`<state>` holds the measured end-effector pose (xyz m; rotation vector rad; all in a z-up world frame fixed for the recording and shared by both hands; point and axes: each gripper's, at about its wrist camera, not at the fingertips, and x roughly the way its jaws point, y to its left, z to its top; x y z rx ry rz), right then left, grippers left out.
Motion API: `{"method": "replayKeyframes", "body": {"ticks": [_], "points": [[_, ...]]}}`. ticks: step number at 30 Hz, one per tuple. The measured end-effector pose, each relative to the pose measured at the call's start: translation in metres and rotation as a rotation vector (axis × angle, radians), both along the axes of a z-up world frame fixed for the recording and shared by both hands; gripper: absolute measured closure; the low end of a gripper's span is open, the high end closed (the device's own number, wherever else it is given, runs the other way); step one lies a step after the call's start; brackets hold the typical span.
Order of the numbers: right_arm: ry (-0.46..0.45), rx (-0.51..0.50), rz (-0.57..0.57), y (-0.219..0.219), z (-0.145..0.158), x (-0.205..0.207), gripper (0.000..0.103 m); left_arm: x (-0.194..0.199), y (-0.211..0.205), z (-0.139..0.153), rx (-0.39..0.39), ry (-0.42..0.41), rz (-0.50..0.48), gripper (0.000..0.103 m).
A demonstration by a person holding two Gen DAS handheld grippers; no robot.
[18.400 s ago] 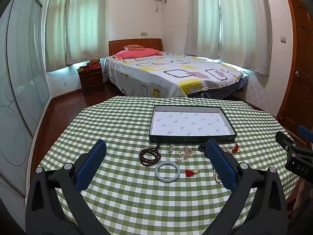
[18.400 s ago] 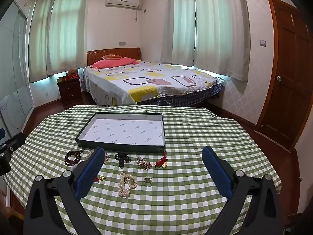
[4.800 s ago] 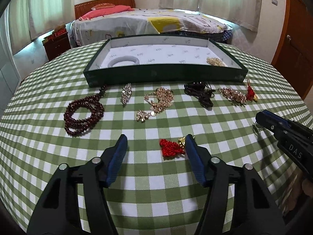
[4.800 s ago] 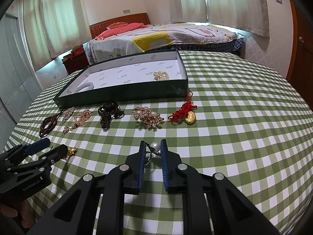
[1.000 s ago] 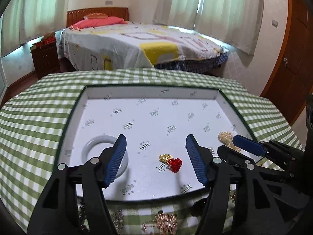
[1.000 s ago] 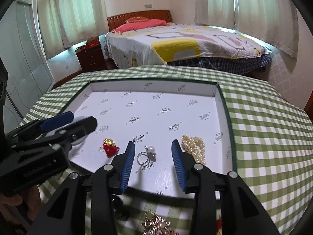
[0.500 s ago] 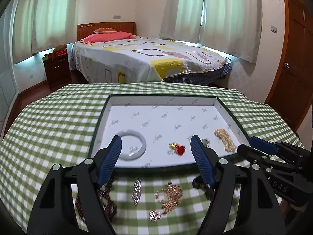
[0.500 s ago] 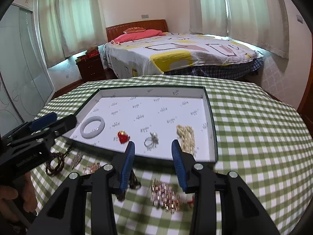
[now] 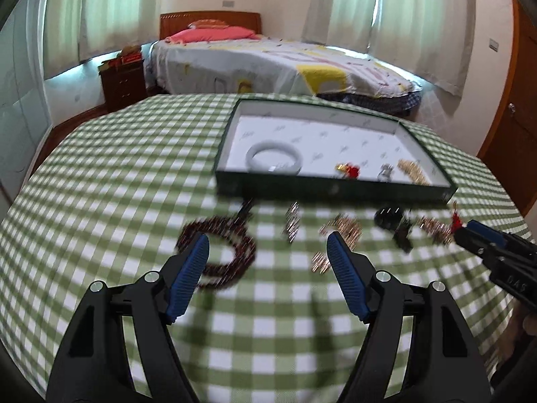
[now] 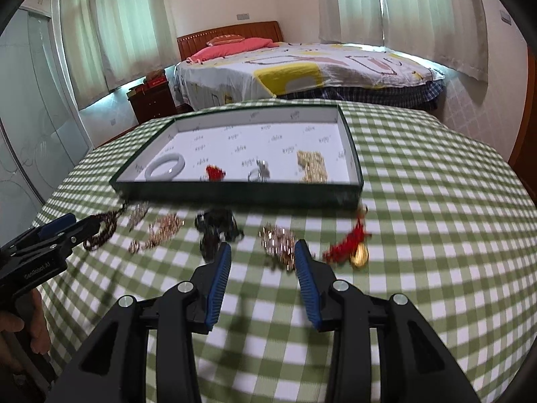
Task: Organize jewelry
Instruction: 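Withdraw both open tools from the tray, then lower left tool onto dark red bead strand and close on it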
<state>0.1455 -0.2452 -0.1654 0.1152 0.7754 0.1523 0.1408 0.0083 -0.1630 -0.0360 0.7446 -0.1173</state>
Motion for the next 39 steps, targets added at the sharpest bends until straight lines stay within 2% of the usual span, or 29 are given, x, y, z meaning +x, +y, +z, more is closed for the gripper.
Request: {"method": "replayKeyframes", "body": {"ticks": [7, 13, 16, 22, 26, 28, 30, 31, 35, 39], "points": [[0.016, -0.004, 0.011, 0.004, -0.008, -0.009, 0.063, -0.005, 0.014, -0.009, 0.015, 0.021, 0.036, 0.032], [0.013, -0.007, 0.018, 0.006, -0.009, -0.009, 0.063, 0.016, 0.021, -0.018, 0.029, 0.081, 0.055, 0.032], [0.019, -0.007, 0.017, 0.006, -0.012, -0.007, 0.063, 0.026, 0.025, -0.023, 0.028, 0.096, 0.072, 0.026], [0.03, -0.005, 0.014, 0.005, -0.015, -0.003, 0.063, 0.04, 0.023, -0.029, 0.023, 0.15, 0.052, 0.022], [0.035, -0.004, 0.013, 0.004, -0.016, -0.001, 0.063, 0.04, 0.019, -0.028, 0.021, 0.149, 0.026, 0.021], [0.036, -0.005, 0.015, 0.004, -0.017, 0.0, 0.063, 0.041, 0.019, -0.027, 0.02, 0.145, 0.026, 0.031], [0.038, -0.008, 0.016, 0.004, -0.017, 0.001, 0.063, 0.042, 0.019, -0.025, 0.031, 0.143, 0.026, 0.048], [0.039, -0.008, 0.016, 0.004, -0.017, 0.002, 0.063, 0.043, 0.02, -0.025, 0.03, 0.142, 0.021, 0.052], [0.042, -0.01, 0.013, 0.004, -0.018, 0.006, 0.063, 0.043, 0.023, -0.024, -0.005, 0.136, -0.005, 0.085], [0.039, -0.018, 0.009, 0.003, -0.016, 0.011, 0.063, 0.043, 0.023, -0.024, -0.019, 0.136, -0.014, 0.09]]}}
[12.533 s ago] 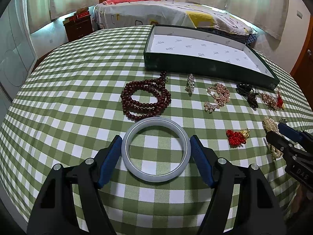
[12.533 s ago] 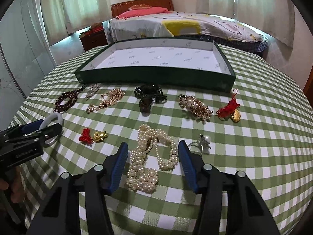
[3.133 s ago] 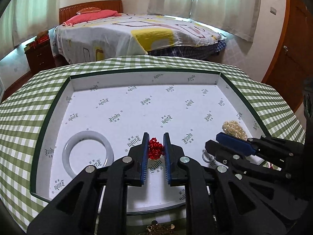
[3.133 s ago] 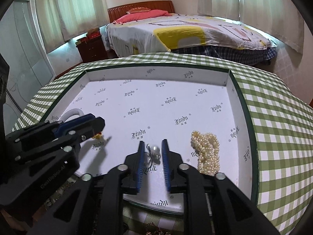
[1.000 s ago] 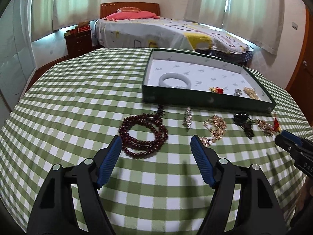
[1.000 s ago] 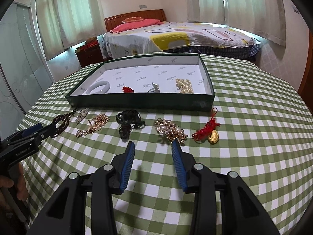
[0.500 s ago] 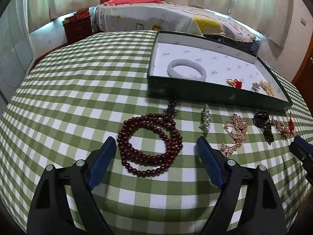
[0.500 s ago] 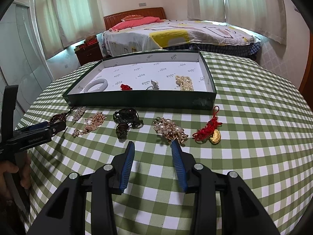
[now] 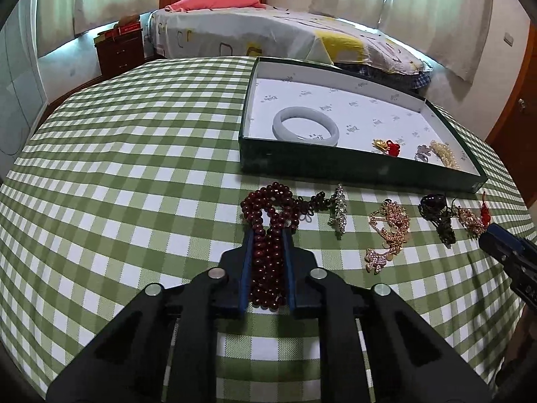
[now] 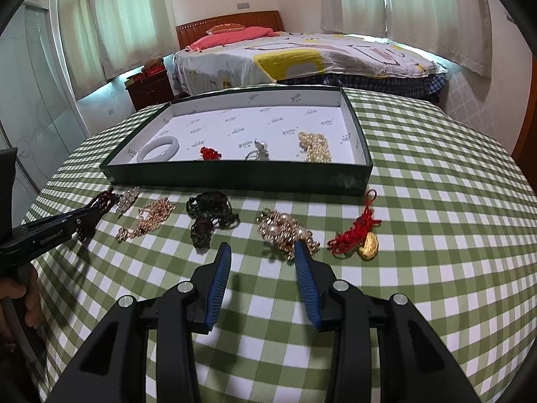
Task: Organize jewelry
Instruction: 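Lower left tool onto dark red bead strand and close on it, then lift bead strand with left tool while right tool grasps gold pearl brooch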
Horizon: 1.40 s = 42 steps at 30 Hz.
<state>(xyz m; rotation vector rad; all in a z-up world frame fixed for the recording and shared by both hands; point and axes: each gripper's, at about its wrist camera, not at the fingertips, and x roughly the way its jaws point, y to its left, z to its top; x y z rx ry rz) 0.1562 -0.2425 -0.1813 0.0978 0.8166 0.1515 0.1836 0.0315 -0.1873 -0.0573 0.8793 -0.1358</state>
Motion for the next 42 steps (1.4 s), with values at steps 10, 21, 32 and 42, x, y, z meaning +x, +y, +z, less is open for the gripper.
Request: {"method": "replayKeyframes", "body": {"ticks": [10, 21, 32, 42], "points": [[0.024, -0.063, 0.018, 0.0, -0.004, 0.019, 0.056, -0.001, 0.002, 0.0, -0.012, -0.002, 0.004, 0.09], [0.078, -0.094, 0.026, -0.001, -0.012, 0.035, 0.067, -0.002, 0.002, 0.0, -0.013, -0.002, 0.005, 0.09], [0.063, -0.051, 0.032, 0.0, -0.01, 0.026, 0.077, -0.003, 0.003, 0.0, -0.019, -0.004, 0.01, 0.09], [0.045, -0.037, 0.022, -0.003, -0.008, 0.017, 0.077, -0.01, 0.003, 0.006, -0.02, -0.035, 0.015, 0.092]]}}
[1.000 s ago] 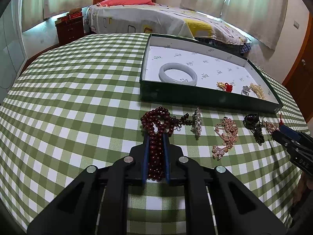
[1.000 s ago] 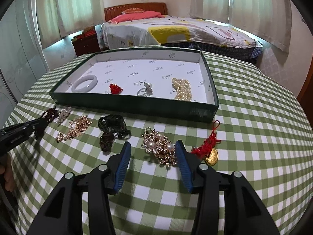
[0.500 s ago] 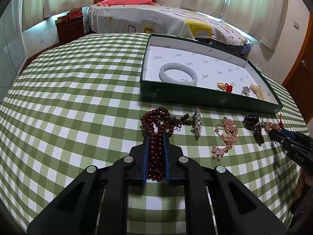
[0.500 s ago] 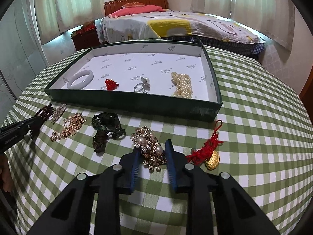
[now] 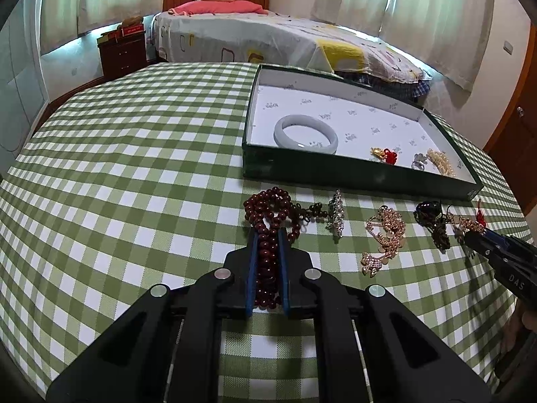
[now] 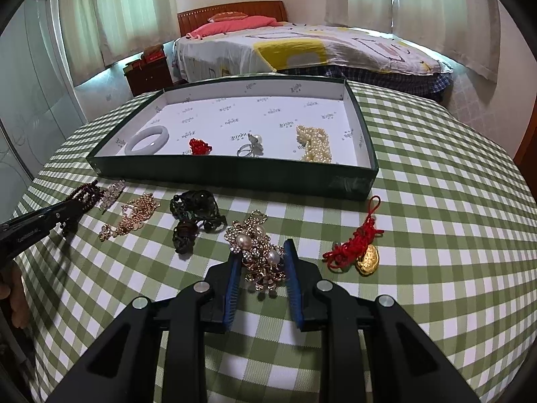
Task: Organize jewelry
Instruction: 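Lift bead strand with left tool while right tool grasps gold pearl brooch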
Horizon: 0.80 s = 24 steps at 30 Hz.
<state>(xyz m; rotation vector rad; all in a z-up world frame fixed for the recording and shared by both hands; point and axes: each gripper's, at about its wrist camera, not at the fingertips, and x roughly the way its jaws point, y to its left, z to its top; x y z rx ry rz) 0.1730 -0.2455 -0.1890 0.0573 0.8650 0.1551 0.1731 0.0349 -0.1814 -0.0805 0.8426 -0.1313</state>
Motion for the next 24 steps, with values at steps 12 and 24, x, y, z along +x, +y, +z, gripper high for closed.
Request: {"method": "replayKeyframes", "body": {"ticks": [12, 24], "points": [[-0.068, 0.028, -0.007, -0.001, 0.026, -0.012, 0.077, -0.014, 0.0, 0.033, -0.003, -0.088, -0.004, 0.092], [-0.17, 0.061, -0.004, 0.0, 0.068, -0.01, 0.077, -0.011, -0.013, 0.082, -0.02, -0.209, -0.024, 0.092]]}}
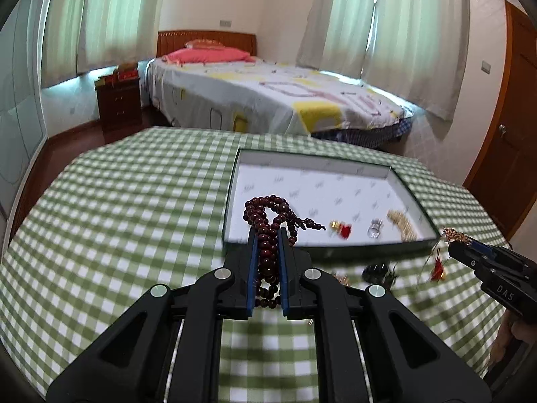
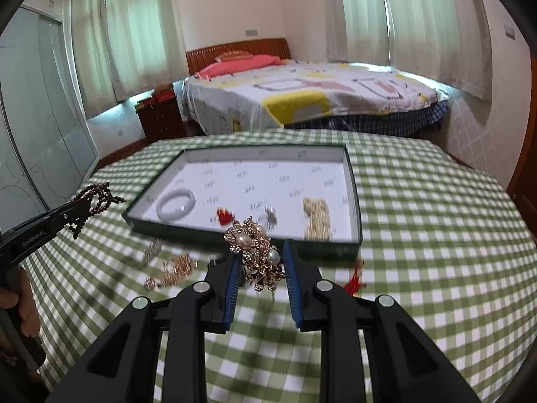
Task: Organize jewelry
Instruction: 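Lift bead strand with left tool while right tool grasps gold pearl brooch, then carry bead strand with left tool while right tool carries brooch over tray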
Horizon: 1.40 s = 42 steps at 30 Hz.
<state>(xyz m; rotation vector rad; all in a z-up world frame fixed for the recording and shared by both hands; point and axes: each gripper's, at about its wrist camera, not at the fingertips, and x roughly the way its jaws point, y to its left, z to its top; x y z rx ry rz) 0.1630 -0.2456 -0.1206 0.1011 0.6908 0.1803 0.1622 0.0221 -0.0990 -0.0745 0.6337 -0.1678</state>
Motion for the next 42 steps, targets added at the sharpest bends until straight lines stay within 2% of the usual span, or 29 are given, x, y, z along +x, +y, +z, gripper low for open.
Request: {"method": "replayKeyframes", "body": {"ticks": [12, 17, 21, 25, 31, 42], "points": [[-0.12, 0.005, -0.01, -0.012, 0.044, 0.066, 0.077, 0.063, -0.025, 0.027, -0.005, -0.081, -0.021, 0.092], [-0.133, 0.0, -0.022, -0.02, 0.047, 0.099, 0.077, 0.103, -0.036, 0.032, -0.012, -0.092, -0.025, 0.092], [-0.111, -0.004, -0.035, -0.028, 0.035, 0.13, 0.077, 0.135, -0.049, 0.026, 0.01, -0.084, -0.031, 0.092], [-0.059, -0.004, -0.048, -0.033, 0.015, 0.155, 0.077, 0.17, -0.059, 0.002, 0.028, -0.022, -0.033, 0.092], [0.036, -0.009, -0.056, -0.039, -0.014, 0.186, 0.077, 0.202, -0.06, -0.033, 0.035, 0.094, -0.028, 0.092], [0.19, -0.014, -0.045, -0.038, -0.044, 0.218, 0.077, 0.233, -0.063, -0.058, 0.076, 0.224, -0.036, 0.092]]}}
